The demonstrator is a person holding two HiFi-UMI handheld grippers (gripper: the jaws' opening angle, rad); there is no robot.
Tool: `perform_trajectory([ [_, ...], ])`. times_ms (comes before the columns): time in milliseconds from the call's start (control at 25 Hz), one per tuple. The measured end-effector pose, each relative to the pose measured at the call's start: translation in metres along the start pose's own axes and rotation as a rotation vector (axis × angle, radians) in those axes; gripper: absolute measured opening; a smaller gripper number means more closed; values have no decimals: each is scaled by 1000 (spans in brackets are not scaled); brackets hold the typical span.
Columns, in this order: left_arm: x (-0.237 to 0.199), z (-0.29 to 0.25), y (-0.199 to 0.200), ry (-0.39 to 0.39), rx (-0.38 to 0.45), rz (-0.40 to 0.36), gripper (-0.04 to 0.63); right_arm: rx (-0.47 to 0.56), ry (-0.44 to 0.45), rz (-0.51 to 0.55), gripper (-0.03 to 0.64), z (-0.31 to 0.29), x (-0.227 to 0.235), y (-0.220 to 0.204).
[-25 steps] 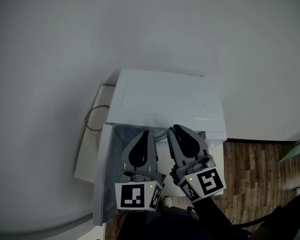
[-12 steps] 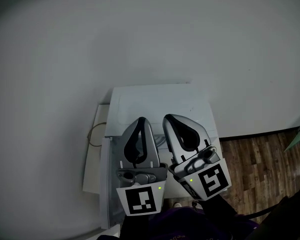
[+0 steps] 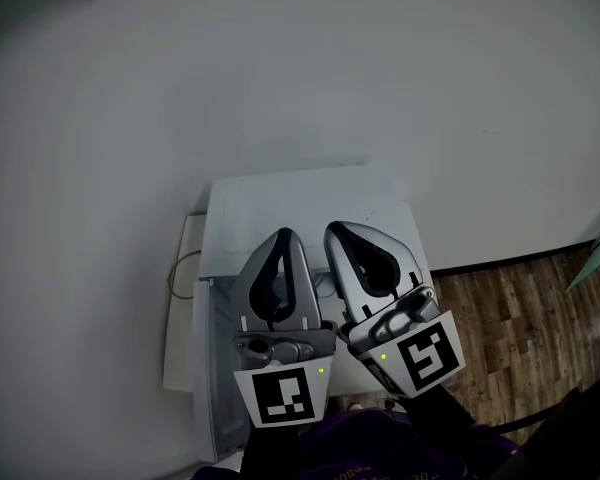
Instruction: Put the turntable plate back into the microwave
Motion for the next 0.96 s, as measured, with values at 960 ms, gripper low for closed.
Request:
perform_trajectory([
  [960,-3,2,0,-13,-15,30,3,-3,8,9,11,-2,-5,7],
])
Point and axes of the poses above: the fingertips, and each gripper's own axes: z backward along the fingers, x to its right, y out of its top, the point moved 6 cm from there along z, backward along the fingers, and after that the axes turned 8 degrees about -z, right-handed, at the moved point
